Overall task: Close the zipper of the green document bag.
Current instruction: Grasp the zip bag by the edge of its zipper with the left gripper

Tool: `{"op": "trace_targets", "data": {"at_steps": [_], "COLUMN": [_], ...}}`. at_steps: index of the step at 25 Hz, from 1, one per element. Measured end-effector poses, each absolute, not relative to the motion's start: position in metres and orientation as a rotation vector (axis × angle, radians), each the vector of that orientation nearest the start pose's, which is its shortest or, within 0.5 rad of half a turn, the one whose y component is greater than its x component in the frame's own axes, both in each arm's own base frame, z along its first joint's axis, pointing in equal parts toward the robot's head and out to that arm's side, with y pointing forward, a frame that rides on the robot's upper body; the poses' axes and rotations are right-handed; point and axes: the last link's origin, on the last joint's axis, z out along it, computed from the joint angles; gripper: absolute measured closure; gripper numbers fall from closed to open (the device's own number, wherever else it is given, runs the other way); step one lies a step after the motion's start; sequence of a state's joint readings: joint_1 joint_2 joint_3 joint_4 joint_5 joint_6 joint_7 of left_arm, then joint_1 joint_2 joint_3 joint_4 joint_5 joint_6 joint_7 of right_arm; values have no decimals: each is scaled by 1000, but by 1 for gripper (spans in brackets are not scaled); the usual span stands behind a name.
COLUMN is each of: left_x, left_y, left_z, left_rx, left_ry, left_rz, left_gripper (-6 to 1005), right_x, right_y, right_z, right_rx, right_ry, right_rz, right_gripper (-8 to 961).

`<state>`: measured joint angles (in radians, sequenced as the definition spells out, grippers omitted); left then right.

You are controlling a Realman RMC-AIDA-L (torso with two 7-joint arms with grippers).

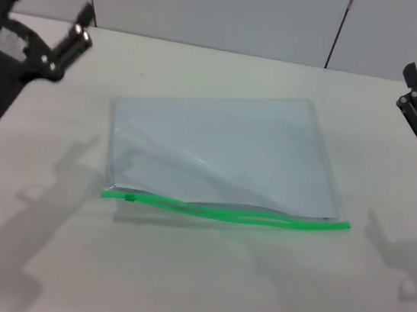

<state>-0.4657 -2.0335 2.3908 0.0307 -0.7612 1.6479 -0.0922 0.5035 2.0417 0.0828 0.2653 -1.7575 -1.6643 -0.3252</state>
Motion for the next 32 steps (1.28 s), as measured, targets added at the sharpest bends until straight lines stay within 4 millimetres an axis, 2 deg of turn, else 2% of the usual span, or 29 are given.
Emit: {"op": "trace_targets", "data": {"at_steps": [4,7,8,9,11,20,25,32], "left_x": [-296,-300,-300,-302,-304,-320,-331,-345], "left_y": [301,286,286,273,264,235,234,244], "left_z": [11,-9,-9,-21,-28,-42,-42,-43], "left_rx": [-1783,-1913,-1913,-1993,-2048,-2171,-2187,-2189], "left_ry": [80,186,186,244,278,401,391,325], "left_rz": [-796,-707,-707,-679,-668,-557,-480,-351], "left_gripper": [153,153,153,152,152,151,150,147], "right_x": [246,246,246,246,246,246,248,249], "right_y": [303,303,303,303,303,303,303,302], "right_z": [-17,-16,-16,-16,-16,-15,-15,-15], "right_rx": [-1624,-1623,-1623,-1623,-1623,-1618,-1616,-1616], "right_ry": [-202,-203,-203,-204,-204,-204,-200,-198], "right_rz": [836,837,837,837,837,835,829,826], "right_gripper": [76,77,77,77,77,79,80,81]}}
